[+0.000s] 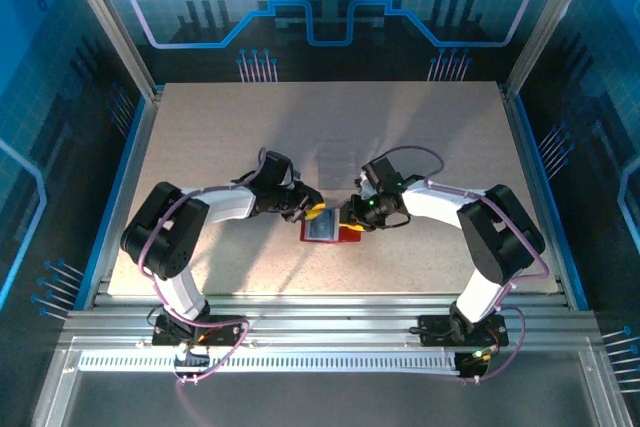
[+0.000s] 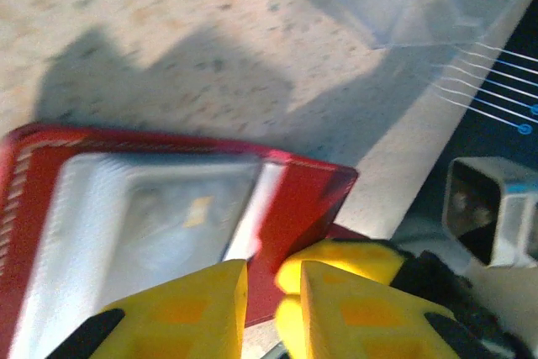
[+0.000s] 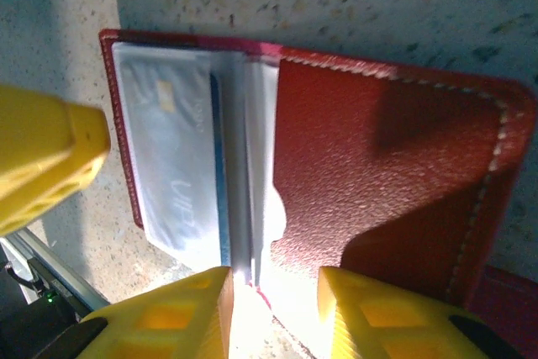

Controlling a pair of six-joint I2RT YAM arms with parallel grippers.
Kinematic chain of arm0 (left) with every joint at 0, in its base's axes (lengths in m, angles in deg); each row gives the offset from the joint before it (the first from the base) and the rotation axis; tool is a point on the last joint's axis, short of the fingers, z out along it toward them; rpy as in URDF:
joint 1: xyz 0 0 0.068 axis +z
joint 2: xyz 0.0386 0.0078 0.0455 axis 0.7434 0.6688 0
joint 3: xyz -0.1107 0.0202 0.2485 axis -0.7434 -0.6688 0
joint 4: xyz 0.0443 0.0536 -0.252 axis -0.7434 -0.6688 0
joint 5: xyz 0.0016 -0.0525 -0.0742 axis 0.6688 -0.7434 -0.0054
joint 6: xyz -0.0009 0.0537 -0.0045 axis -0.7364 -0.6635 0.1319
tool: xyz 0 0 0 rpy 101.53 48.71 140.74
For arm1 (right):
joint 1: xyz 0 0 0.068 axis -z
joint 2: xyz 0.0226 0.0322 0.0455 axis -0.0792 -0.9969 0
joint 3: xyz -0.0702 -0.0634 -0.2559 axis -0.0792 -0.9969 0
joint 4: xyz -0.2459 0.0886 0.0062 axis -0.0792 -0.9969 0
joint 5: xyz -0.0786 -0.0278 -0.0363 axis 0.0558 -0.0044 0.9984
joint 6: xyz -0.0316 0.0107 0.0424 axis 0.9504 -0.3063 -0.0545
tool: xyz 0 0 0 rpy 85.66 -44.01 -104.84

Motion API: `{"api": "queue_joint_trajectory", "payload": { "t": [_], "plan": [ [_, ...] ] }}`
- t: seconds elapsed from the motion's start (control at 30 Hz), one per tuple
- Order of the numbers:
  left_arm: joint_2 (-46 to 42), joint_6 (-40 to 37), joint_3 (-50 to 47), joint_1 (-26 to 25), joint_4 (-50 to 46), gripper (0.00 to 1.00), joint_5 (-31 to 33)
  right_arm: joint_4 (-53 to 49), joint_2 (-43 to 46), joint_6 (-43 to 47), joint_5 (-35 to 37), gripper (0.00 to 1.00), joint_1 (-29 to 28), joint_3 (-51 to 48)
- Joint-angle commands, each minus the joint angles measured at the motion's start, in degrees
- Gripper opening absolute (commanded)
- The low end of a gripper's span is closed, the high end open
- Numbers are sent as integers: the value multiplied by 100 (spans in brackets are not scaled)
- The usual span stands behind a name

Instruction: Take the credit cards out of the card holder

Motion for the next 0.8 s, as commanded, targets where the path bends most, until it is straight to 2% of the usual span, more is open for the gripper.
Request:
{"api": "queue_joint_trajectory", "payload": {
  "t": [0.0, 0.3, 0.77],
  "plan": [
    [-165, -201, -192, -6, -347, 25, 111, 75, -182, 161, -121, 33, 117, -64],
    [-37, -15, -174, -15, -51, 25, -12, -190, -240, 383, 74, 32, 178, -65],
    [-28, 79, 85, -40, 36, 26, -180, -490, -57, 834, 81, 29, 567, -189]
  ]
}}
